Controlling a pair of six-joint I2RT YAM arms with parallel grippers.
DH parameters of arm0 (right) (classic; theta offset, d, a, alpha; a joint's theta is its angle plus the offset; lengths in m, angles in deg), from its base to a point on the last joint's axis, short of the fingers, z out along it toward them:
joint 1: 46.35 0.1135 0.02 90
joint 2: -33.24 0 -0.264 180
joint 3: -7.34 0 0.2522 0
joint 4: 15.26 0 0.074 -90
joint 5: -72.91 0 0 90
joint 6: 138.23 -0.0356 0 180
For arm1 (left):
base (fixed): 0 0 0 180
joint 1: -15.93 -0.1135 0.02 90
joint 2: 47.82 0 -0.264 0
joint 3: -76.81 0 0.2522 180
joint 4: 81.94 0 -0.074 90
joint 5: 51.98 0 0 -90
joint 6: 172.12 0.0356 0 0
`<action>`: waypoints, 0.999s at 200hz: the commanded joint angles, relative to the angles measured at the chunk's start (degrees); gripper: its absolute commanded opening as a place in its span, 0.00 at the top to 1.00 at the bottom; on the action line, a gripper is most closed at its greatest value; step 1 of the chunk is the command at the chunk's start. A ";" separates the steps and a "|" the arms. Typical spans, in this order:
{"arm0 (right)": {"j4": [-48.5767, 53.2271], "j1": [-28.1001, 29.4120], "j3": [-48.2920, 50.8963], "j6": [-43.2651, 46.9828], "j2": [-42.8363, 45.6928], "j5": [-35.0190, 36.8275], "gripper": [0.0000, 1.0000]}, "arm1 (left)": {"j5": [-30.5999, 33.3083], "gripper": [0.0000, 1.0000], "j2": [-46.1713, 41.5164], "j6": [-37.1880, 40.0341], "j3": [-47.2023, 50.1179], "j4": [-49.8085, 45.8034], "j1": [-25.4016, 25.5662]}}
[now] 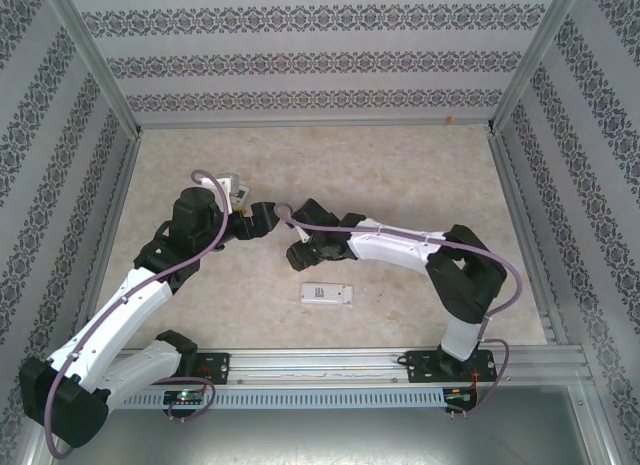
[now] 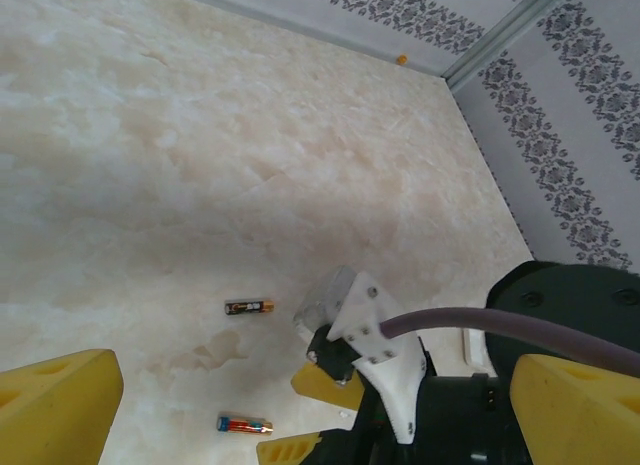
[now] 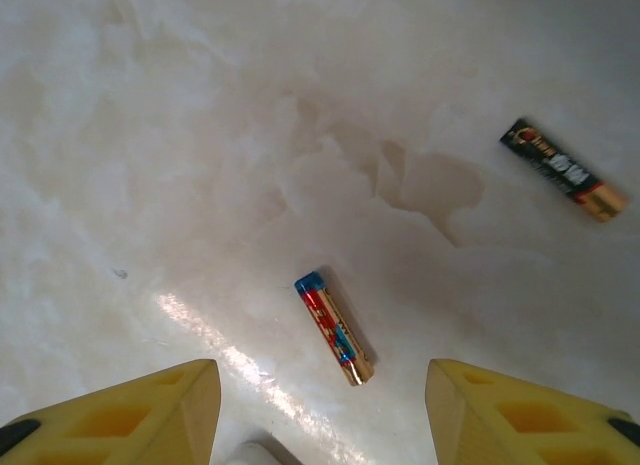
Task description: Load the batteries into the remote control
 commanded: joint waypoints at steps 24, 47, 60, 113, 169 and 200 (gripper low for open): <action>2.63 1.71 -5.90 3.28 -8.53 0.48 0.45 | -1.48 0.00 -0.10 0.85 0.14 -0.59 -0.39; 4.98 2.40 -8.90 4.05 -12.11 1.54 0.52 | -1.61 0.00 -0.10 0.40 0.29 -0.55 -0.45; 6.53 3.01 -9.59 4.48 -13.07 3.33 0.57 | -1.66 0.00 -0.14 0.09 0.44 -0.40 -0.41; 10.01 5.06 -7.93 5.99 -12.21 8.05 0.43 | -2.32 0.00 0.18 -0.47 0.82 0.43 -0.45; 9.53 5.06 -6.14 5.25 -13.17 7.11 0.63 | -2.11 0.00 -0.43 -0.46 0.81 0.14 -0.46; 9.12 5.17 -6.73 4.28 -12.94 7.22 0.79 | 1.01 0.00 -0.68 -1.65 0.52 -2.37 -0.44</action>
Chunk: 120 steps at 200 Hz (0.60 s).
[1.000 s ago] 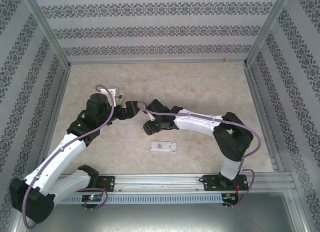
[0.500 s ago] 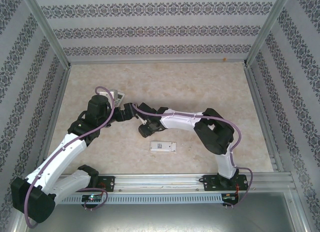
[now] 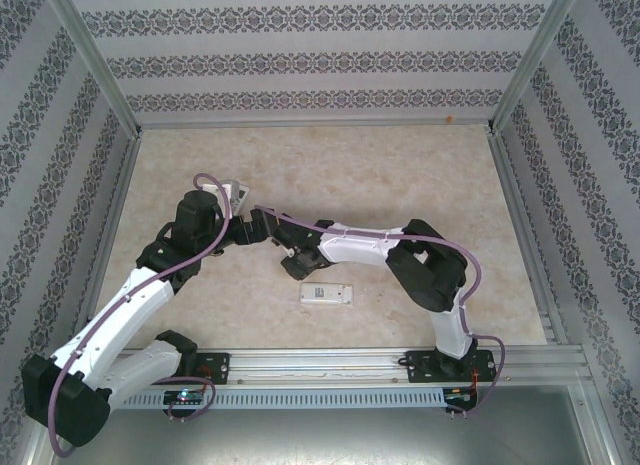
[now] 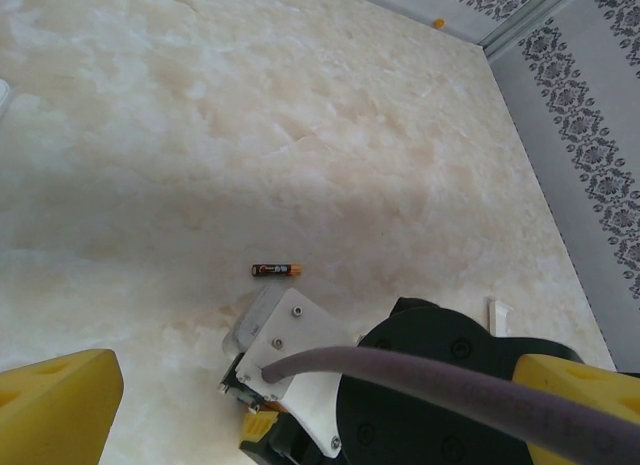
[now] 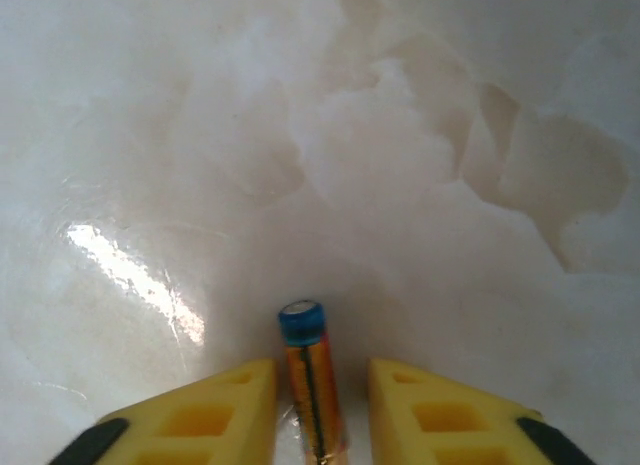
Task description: Load the batteries into the remote control
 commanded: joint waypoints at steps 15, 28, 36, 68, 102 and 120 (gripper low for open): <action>0.84 0.48 2.78 -1.42 1.30 -0.72 0.85 | 3.30 0.00 -1.07 -1.40 -1.23 -1.13 0.35; -1.50 -0.08 5.25 -3.30 5.10 -2.32 0.87 | 2.66 0.00 -1.24 -0.92 -1.18 -0.71 0.33; -2.72 -0.75 6.96 -5.16 7.85 -3.54 0.88 | 0.64 0.00 -1.55 -0.06 -0.92 0.55 0.29; -8.87 -3.41 15.68 -13.75 21.04 -6.48 0.89 | -14.07 0.00 -2.99 3.87 1.63 12.02 0.24; -9.65 -4.75 26.55 -28.73 34.91 -3.18 0.90 | -29.62 0.00 -0.50 3.88 2.42 21.94 0.42; -6.41 -4.04 31.73 -36.41 39.85 -0.58 0.90 | -28.94 0.00 1.66 4.37 1.96 18.65 1.00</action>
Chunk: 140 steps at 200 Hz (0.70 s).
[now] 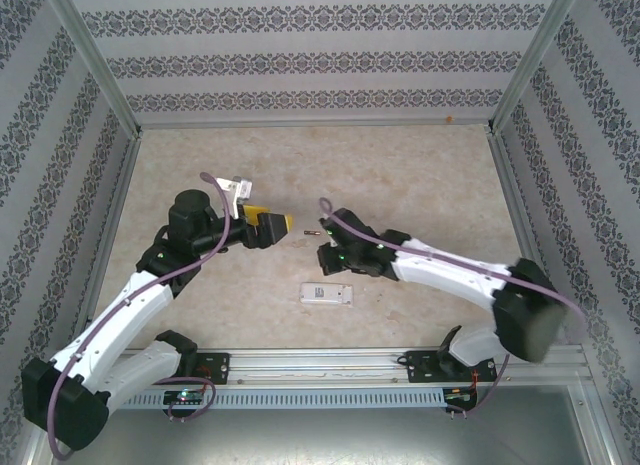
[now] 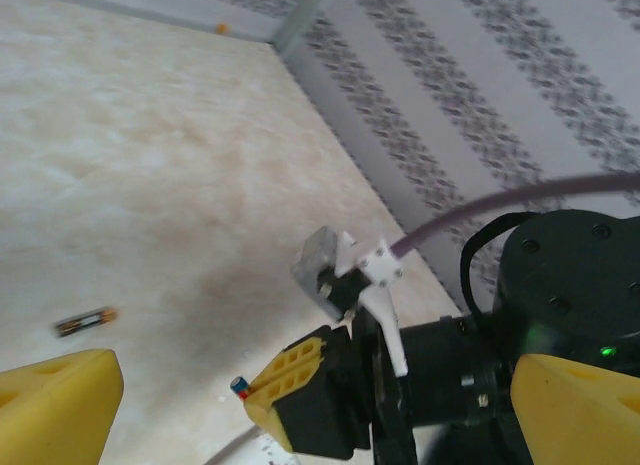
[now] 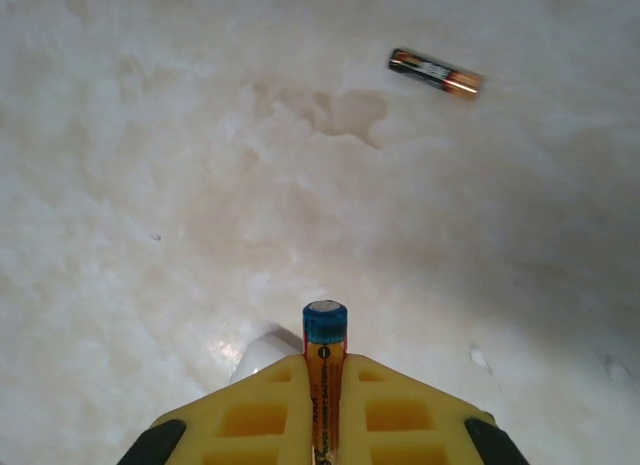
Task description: Load the batteries into the remote control
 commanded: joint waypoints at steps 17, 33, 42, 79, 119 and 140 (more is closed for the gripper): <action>6.27 2.33 8.13 -16.51 6.12 3.61 0.89 | -4.18 0.00 3.80 0.70 0.76 0.56 1.51; 8.06 4.80 8.50 -17.65 5.67 4.13 0.88 | -1.01 0.00 4.72 -2.27 2.48 -1.69 1.58; 8.15 5.73 8.72 -18.27 5.13 4.07 0.88 | -1.08 0.00 5.39 -3.59 3.45 -2.07 1.63; 6.40 7.24 9.07 -19.02 1.33 3.55 0.87 | -1.38 0.00 8.27 -5.43 5.78 -4.55 2.85; 6.65 7.51 9.08 -17.97 -1.77 6.12 0.85 | -1.33 0.00 8.92 -5.13 5.96 -5.96 3.63; 5.40 7.53 9.12 -17.77 -2.73 6.05 0.85 | -0.94 0.00 8.93 -5.00 5.68 -6.17 3.68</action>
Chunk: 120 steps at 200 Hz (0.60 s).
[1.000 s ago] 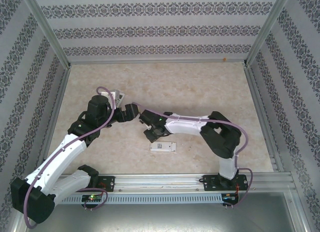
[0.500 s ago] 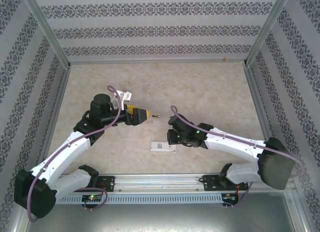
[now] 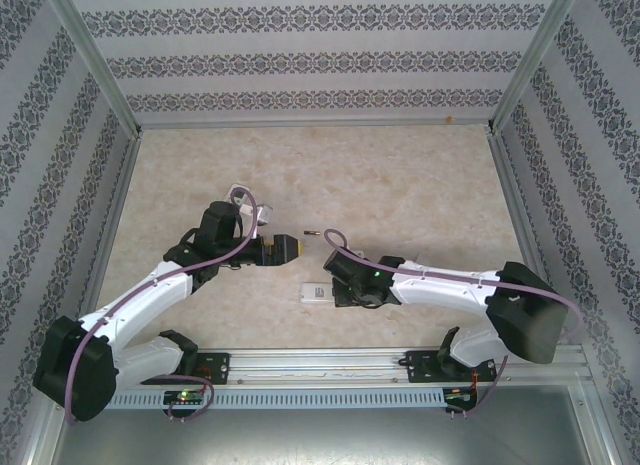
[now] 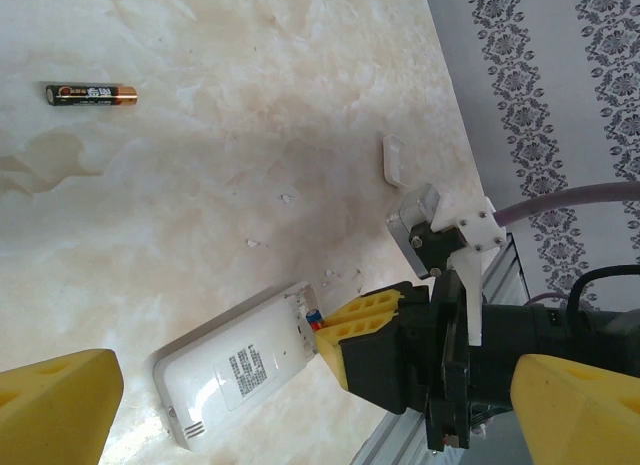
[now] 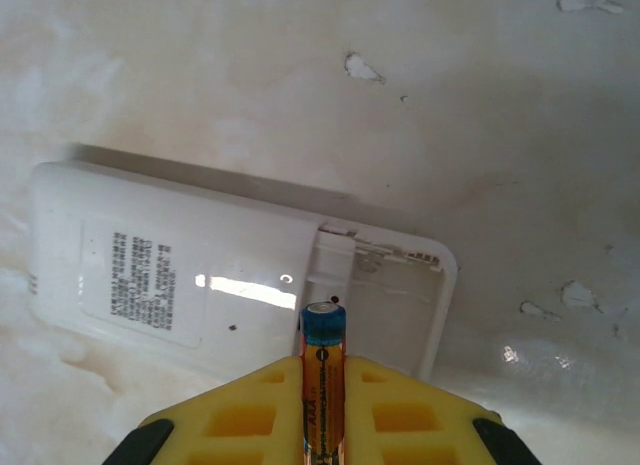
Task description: Load the batteries into the remote control
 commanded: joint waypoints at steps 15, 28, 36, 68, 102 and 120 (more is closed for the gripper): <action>-0.51 0.68 0.21 -0.38 -2.08 2.18 0.83 | 0.42 0.00 0.10 -0.21 -0.51 -1.45 0.73; -0.38 0.68 0.29 -0.56 -2.98 2.03 0.81 | 0.42 0.00 0.28 -0.21 -0.69 -1.58 0.78; -0.29 0.67 0.29 -0.78 -3.40 2.10 0.79 | 0.42 0.00 0.33 -0.21 -0.73 -1.58 0.75; -0.43 0.69 0.08 -1.50 -3.32 2.32 0.72 | 0.47 0.00 0.42 -0.29 -0.64 -1.58 0.83; 0.62 0.69 -0.10 -2.22 -1.78 1.97 0.72 | 0.55 0.00 0.67 -0.46 -0.54 -1.32 0.81; 0.92 0.76 0.50 -2.97 -0.34 1.45 0.74 | 0.60 0.00 1.13 -0.95 0.07 -0.73 1.09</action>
